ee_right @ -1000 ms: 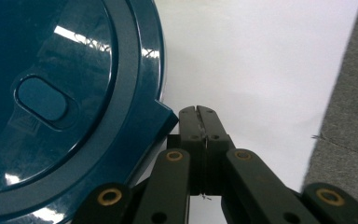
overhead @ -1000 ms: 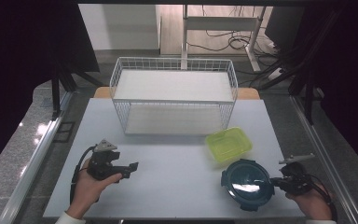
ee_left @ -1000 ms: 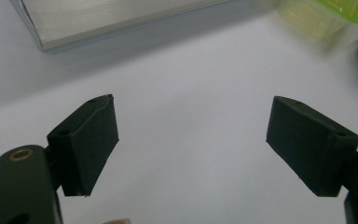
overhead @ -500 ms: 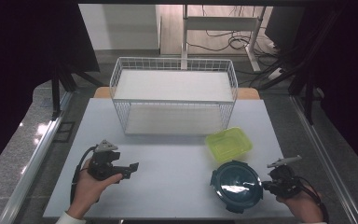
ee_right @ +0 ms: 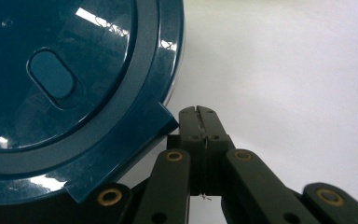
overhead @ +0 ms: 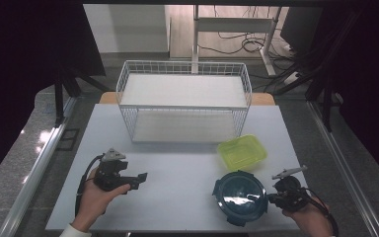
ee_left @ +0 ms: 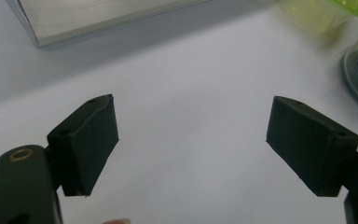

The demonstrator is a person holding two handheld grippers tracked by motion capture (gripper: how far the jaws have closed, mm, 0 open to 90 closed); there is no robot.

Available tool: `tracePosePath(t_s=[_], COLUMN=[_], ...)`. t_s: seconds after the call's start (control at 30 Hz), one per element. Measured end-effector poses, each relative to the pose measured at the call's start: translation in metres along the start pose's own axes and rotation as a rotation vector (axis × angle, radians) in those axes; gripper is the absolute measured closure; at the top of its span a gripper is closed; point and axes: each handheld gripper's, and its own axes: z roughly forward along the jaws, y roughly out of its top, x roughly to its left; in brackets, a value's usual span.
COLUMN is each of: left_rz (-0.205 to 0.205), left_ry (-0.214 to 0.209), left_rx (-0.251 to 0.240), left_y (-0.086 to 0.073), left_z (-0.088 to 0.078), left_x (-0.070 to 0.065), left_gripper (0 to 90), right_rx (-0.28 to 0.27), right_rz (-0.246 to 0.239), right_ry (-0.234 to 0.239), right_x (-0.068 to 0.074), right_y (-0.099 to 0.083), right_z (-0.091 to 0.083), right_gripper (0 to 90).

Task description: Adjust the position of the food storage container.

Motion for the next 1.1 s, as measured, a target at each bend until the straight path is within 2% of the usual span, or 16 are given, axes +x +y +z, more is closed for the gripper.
tracePosePath(t_s=[0.23, 0.47, 0.57, 1.1], left_rz=[0.002, 0.002, 0.004, -0.002], left_ry=[0.000, -0.001, -0.001, -0.003], left_rx=[0.004, 0.006, 0.008, 0.017], left_y=[0.000, 0.000, 0.000, -0.001], left_z=[0.001, 0.001, 0.002, 0.003], left_x=[-0.001, -0.001, -0.001, 0.001], left_gripper=[16.4, 16.5, 16.4, 16.4], right_rx=[-0.004, -0.014, -0.021, -0.033], right_rz=[-0.025, -0.038, -0.042, -0.126], right_ry=[0.032, 0.040, 0.061, 0.076], right_x=[0.015, 0.023, 0.027, 0.065], right_y=[0.005, 0.011, 0.015, 0.049], right_z=[0.004, 0.008, 0.011, 0.028], right_gripper=[89.1, 89.1, 89.1, 89.1])
